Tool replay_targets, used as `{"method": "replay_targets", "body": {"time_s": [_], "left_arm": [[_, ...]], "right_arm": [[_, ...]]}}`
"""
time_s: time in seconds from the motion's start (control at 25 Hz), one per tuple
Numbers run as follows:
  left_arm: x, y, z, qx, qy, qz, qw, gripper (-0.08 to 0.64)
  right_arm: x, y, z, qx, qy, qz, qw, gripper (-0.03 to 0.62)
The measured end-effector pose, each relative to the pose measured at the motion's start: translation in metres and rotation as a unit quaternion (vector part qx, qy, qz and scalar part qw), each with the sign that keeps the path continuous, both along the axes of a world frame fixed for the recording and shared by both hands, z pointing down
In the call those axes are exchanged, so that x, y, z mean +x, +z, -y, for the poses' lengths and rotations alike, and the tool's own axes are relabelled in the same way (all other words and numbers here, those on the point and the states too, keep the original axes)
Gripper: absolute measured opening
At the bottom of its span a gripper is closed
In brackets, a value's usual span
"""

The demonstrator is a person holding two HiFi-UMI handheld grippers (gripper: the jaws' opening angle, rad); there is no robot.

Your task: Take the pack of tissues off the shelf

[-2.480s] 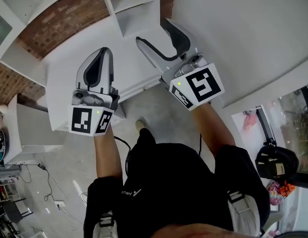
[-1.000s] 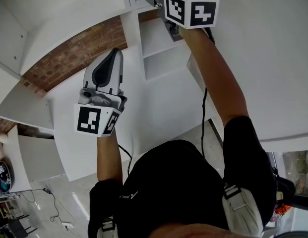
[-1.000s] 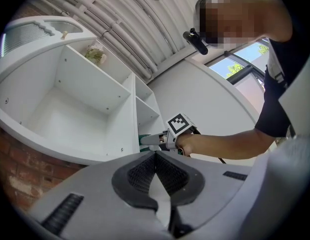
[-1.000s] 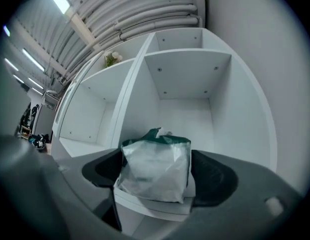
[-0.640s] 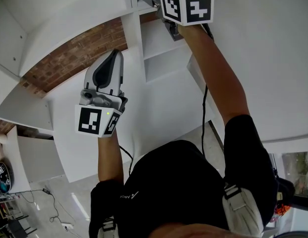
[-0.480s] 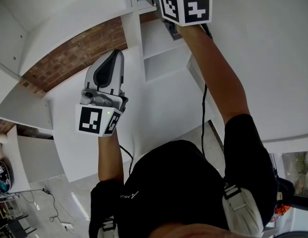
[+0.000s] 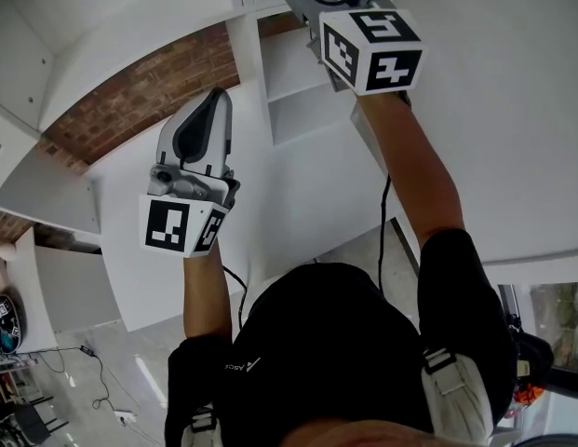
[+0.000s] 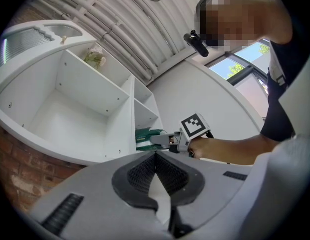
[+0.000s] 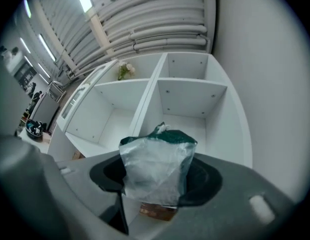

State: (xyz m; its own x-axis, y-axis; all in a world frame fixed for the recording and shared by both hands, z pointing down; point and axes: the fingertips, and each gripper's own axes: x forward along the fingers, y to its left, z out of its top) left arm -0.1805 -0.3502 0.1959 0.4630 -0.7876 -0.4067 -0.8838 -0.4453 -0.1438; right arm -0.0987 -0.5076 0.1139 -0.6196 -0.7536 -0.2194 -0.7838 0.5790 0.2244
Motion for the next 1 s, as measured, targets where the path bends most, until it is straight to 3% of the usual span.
{"method": "replay_targets", "body": {"time_s": [0.44, 1.0], "left_arm": [[0.034, 0.003, -0.032, 0.004, 0.011, -0.003, 0.9999, -0.002], [0.051, 0.019, -0.057, -0.004, 0.01, -0.024, 0.9997, -0.002]], "right_arm": [[0.06, 0.039, -0.118, 0.052, -0.021, 0.044, 0.997, 0.279], [0.093, 0.101, -0.189, 0.053, -0.042, 0.083, 0.994, 0.273]]}}
